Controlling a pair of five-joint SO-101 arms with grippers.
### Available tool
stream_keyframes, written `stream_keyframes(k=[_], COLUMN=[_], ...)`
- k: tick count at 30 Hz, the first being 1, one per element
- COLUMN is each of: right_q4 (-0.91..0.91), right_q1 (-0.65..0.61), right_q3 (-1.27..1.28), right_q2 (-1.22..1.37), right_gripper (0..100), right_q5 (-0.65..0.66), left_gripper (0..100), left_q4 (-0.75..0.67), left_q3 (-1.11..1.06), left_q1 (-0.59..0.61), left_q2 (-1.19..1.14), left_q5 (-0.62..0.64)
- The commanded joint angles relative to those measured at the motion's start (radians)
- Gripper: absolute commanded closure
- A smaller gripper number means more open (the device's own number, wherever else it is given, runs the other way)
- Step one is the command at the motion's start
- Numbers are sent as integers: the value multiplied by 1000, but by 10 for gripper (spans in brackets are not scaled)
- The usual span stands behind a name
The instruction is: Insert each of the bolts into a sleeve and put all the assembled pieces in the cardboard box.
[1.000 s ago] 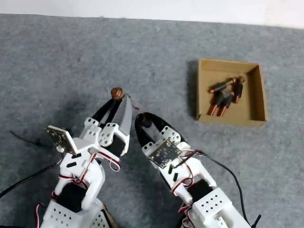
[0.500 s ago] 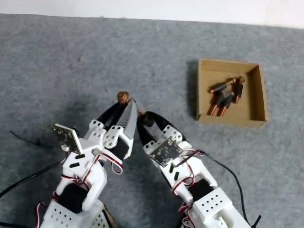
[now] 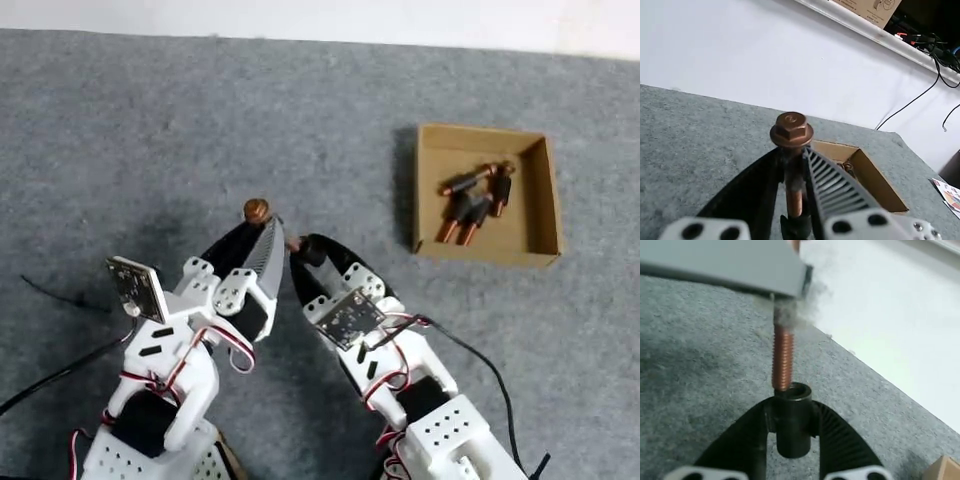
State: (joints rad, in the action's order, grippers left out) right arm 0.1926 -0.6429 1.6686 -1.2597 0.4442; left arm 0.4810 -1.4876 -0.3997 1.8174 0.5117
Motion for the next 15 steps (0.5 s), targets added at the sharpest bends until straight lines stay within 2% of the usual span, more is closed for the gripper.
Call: stream_keyframes(k=[1,5,10,15], right_q4=[-1,-1,-2,-2], right_q1=[4,4,2,2], right_q3=[130,130,130,130], right_q2=[-13,-12,-7,-7], right_gripper=[993,993,993,993], right_q5=[6,6,6,6], left_gripper=[995,995,995,995], left_q4=[3,-35,-207,-227], left_q3=[15,4,-90,-105], left_q1=[-47,-48,-31,-21], left_q2=[5,4,5,4], left_q5=[-8,-9,-8,-8])
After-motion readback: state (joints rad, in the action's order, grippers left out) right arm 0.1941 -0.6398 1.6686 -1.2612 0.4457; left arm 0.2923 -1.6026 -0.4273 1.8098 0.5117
